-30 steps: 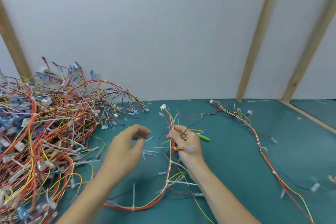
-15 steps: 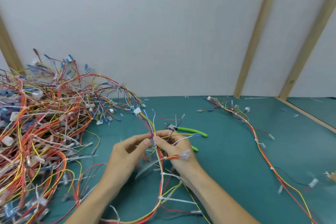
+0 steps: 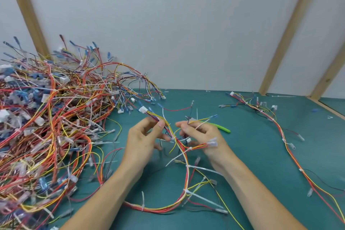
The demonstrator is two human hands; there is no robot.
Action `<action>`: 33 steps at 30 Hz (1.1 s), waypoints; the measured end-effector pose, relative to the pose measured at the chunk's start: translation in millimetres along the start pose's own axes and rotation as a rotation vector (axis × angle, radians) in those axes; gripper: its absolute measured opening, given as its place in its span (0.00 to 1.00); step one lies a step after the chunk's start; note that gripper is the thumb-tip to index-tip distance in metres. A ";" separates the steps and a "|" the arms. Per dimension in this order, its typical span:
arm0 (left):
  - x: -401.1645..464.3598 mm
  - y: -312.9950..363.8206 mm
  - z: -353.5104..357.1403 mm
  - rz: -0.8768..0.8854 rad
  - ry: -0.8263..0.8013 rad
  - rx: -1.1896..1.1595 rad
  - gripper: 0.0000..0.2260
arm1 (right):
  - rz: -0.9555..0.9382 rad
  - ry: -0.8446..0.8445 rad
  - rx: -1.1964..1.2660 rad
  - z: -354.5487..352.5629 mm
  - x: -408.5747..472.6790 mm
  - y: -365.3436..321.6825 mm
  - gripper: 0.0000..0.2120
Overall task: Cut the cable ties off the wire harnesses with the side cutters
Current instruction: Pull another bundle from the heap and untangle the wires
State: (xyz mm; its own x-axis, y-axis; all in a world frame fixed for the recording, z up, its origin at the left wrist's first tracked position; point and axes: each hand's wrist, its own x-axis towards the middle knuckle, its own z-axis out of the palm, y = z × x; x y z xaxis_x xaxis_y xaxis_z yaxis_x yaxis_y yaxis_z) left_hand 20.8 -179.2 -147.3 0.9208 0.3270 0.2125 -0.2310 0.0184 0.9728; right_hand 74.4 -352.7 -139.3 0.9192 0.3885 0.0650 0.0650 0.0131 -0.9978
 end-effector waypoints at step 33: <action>3.6 1.1 -4.5 0.120 0.015 0.156 0.19 | 0.024 0.102 0.001 19.9 -4.4 12.9 0.03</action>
State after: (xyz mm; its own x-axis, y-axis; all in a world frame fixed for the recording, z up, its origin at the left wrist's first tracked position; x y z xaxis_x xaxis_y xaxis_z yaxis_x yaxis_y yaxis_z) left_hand 22.5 -173.8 -146.0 0.8846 0.3321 0.3273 -0.2860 -0.1681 0.9434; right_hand 63.4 -335.9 -152.7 0.9552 0.2928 0.0421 0.0423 0.0057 -0.9991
